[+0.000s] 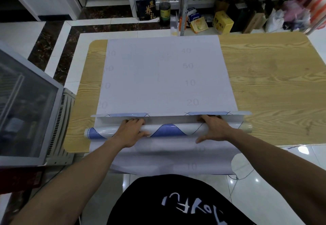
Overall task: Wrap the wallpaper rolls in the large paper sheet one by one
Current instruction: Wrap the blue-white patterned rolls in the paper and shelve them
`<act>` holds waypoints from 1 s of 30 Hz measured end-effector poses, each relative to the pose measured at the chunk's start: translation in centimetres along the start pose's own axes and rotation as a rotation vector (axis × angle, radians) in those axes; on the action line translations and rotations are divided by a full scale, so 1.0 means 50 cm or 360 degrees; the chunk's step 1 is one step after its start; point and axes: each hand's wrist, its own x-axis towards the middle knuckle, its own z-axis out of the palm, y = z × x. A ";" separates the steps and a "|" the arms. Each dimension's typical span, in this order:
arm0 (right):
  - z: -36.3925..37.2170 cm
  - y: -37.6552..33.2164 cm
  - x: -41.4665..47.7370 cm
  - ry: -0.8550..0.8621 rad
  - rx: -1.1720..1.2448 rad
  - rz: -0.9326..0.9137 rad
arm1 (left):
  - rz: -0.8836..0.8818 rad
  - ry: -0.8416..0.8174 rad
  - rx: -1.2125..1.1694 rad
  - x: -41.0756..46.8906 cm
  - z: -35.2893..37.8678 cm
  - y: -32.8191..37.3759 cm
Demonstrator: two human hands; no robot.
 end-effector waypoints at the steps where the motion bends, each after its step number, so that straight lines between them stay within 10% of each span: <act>1: 0.000 0.001 0.002 -0.0007 -0.0011 0.0004 | -0.0004 -0.0011 0.0020 0.003 0.002 -0.003; 30: -0.024 -0.015 -0.005 0.0026 0.0115 -0.0024 | -0.0047 0.0138 -0.0425 -0.009 -0.014 0.003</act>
